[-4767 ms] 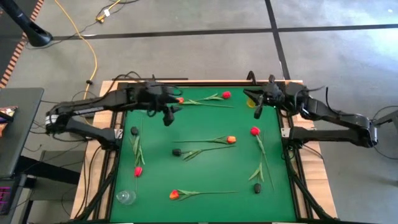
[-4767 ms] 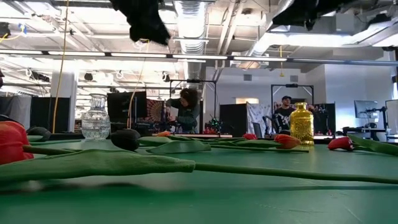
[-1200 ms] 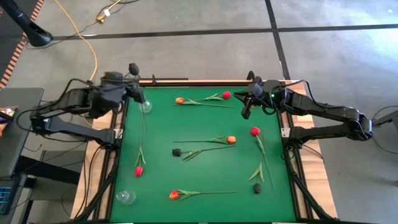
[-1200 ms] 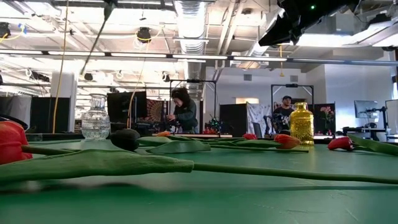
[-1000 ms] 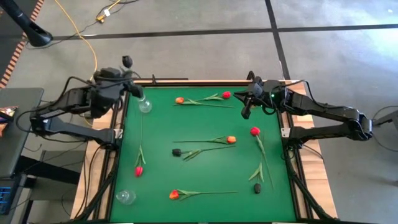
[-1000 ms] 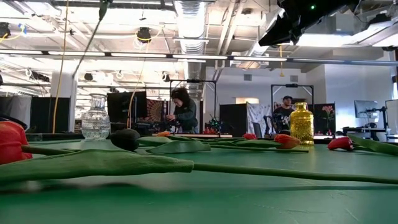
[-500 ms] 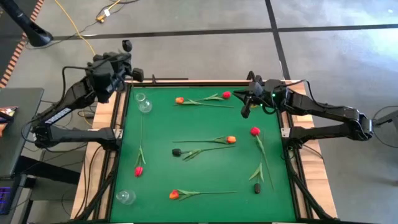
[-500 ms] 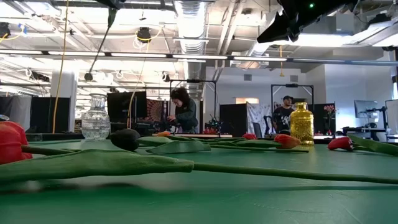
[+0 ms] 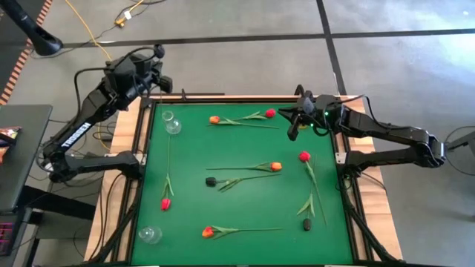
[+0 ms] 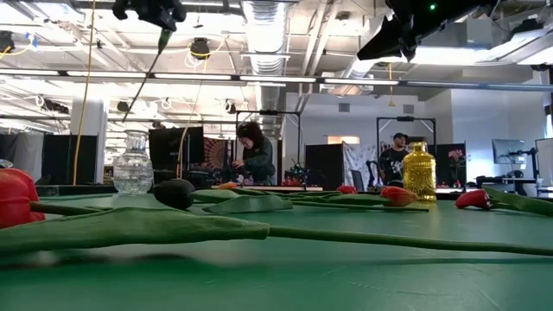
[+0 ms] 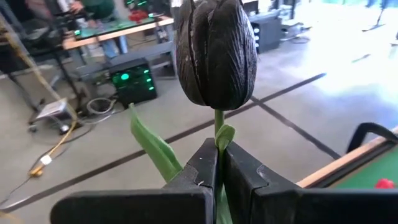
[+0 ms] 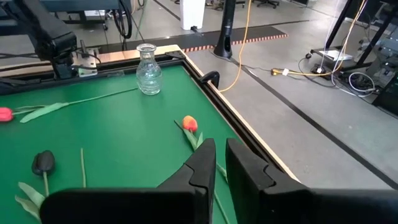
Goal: Sort flowers into vase by color
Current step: Put the left black flower into the top transparent vase
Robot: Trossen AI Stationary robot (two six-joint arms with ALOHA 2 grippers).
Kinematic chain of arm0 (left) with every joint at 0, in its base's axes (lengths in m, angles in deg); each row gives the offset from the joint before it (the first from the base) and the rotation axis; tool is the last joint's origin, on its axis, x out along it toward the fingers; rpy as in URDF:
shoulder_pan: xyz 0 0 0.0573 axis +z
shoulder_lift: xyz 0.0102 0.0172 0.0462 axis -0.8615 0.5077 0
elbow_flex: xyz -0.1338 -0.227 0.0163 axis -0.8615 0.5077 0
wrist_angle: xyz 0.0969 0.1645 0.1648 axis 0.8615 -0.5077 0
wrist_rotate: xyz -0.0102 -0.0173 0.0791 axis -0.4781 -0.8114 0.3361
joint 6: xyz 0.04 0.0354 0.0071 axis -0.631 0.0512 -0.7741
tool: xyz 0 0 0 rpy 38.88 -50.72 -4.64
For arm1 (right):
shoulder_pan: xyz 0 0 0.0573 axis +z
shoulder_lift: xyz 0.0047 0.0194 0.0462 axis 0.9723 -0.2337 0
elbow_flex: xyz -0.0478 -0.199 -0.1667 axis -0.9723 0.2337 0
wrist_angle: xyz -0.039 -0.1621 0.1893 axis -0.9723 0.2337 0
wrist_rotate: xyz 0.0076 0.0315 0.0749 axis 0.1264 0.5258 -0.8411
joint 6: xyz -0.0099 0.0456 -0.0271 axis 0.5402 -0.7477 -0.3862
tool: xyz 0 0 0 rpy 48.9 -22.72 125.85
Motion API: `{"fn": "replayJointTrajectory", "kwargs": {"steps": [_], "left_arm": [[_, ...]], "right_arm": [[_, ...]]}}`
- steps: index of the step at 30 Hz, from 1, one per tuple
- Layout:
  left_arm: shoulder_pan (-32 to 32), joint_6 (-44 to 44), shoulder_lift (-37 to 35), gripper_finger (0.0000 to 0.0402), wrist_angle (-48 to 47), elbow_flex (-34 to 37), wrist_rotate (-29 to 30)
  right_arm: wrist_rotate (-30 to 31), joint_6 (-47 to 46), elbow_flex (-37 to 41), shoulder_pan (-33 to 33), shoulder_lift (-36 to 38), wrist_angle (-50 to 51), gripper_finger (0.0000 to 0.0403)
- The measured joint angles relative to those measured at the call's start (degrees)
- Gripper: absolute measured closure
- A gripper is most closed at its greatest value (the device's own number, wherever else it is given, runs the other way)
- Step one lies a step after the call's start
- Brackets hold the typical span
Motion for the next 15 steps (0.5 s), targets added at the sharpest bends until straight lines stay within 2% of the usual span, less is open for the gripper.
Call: {"fn": "replayJointTrajectory", "kwargs": {"steps": [9,12,15], "left_arm": [[1.6,-2.0,0.1,0.0401,2.8,0.7,-4.9],[2.4,-1.7,-1.6,0.0401,9.6,5.9,-8.6],[3.0,-0.3,-4.4,0.0401,14.7,11.5,-9.4]], "right_arm": [[0.1,0.0,0.0,0.0,0.0,0.0,0.0337],[0.1,0.2,0.0,0.0,0.0,-0.1,0.0337],[0.1,0.2,0.0,0.0,0.0,-0.1,0.0337]]}}
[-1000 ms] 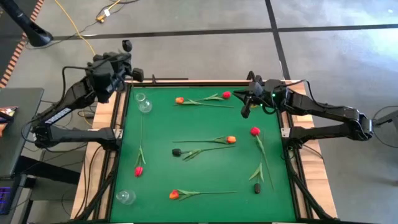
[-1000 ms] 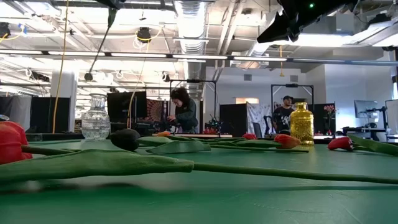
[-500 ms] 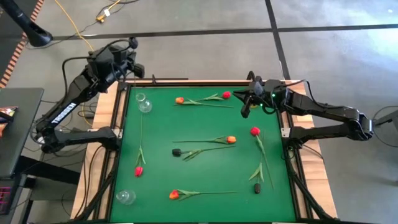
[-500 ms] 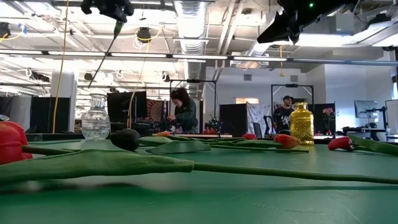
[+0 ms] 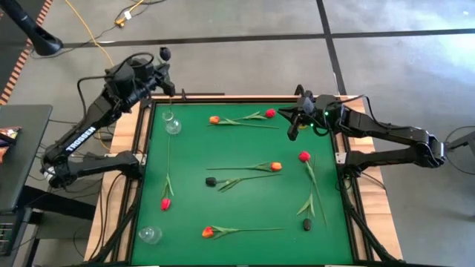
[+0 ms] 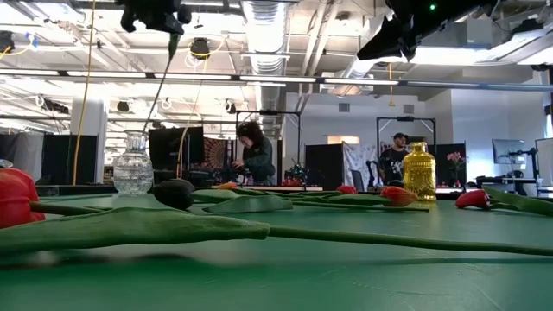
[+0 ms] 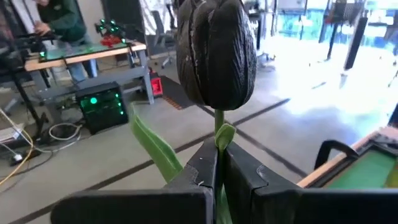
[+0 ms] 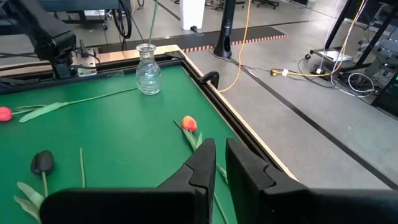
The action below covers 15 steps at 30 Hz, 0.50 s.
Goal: Sort flowers into vase by color
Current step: Put the left black flower into the top transparent vase
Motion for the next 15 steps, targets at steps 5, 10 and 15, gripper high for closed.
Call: {"fn": "replayJointTrajectory", "kwargs": {"steps": [5,10,15], "left_arm": [[0.5,0.8,-4.2,0.0401,2.3,4.6,0.4],[0.4,-1.3,-6.3,0.0401,0.0,4.8,0.5],[0.4,-1.4,-5.9,0.0401,-6.4,4.8,-1.4]], "right_arm": [[0.0,0.0,0.0,0.0,0.0,0.0,0.0337],[0.0,0.2,0.0,0.0,0.0,-0.2,0.0337],[0.0,0.2,0.0,0.0,0.0,-0.3,0.0337]]}}
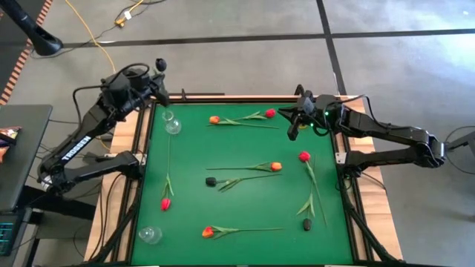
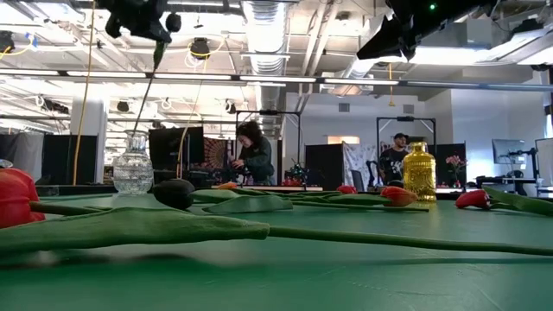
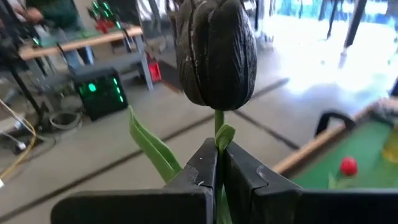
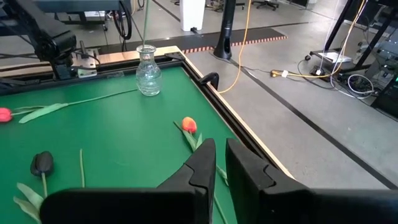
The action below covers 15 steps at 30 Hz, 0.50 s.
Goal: Sort flowers into vase by color
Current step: Put the left black flower into the top transparent vase
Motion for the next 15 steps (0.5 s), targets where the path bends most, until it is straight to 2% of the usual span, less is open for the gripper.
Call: {"fn": "replayJointTrajectory", "kwargs": {"steps": [5,9,12,15], "left_arm": [[0.0,0.2,2.2,0.0401,-2.1,0.0,-0.7],[0.0,-1.0,3.1,0.0401,-2.4,0.0,-3.5],[0.0,-1.5,2.6,0.0400,-3.5,0.1,-6.1],[0.0,-1.2,-0.1,0.0400,-1.1,3.3,-7.6]], "right_arm": [[0.0,0.0,0.0,0.0,0.0,-0.5,0.0337],[0.0,0.0,0.0,0.0,0.0,-0.4,0.0337],[0.0,0.0,0.0,0.0,0.0,-0.4,0.0337],[0.0,0.0,0.0,0.0,0.0,-0.4,0.0337]]}}
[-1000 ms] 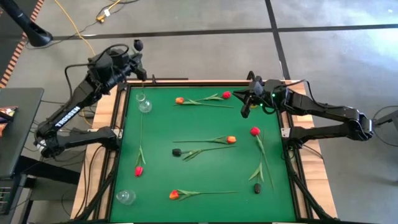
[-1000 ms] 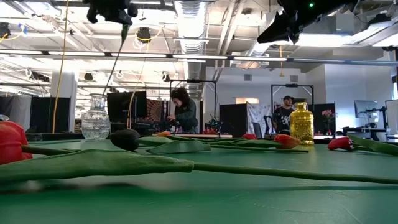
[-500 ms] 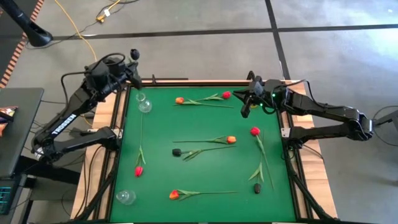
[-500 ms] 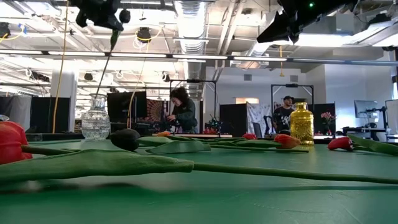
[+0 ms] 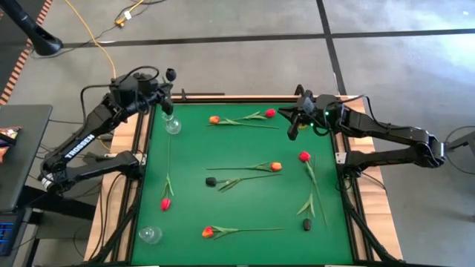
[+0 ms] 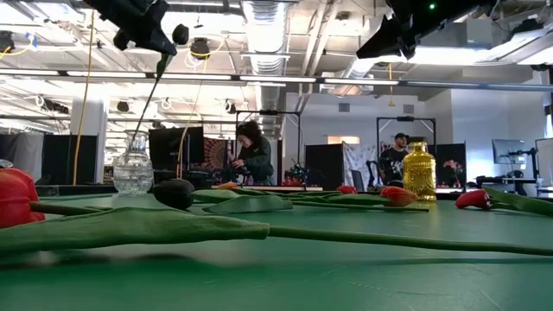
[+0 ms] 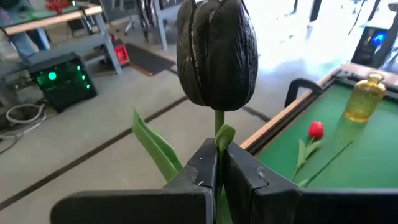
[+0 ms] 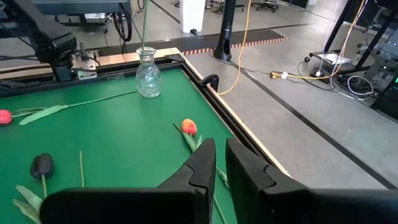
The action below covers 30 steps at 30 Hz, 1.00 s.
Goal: Sort flowers into vase by color
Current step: Put the left black flower into the top transparent vase, then put the bottom black flower into the top transparent vase
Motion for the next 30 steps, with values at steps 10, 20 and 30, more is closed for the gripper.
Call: {"fn": "replayJointTrajectory", "kwargs": {"steps": [10,20,30], "left_arm": [[0.0,1.9,-8.4,0.0392,7.2,11.4,1.5],[0.0,3.2,-9.3,0.0296,-0.8,11.0,3.1],[0.0,8.6,-5.8,0.0223,-25.3,-0.6,2.5]], "right_arm": [[0.0,-0.4,0.0,0.0,0.0,0.1,0.0337],[0.0,-0.4,0.0,0.0,0.0,0.1,0.0337],[-0.2,1.2,-1.8,0.0,0.0,-0.3,0.0337]]}}
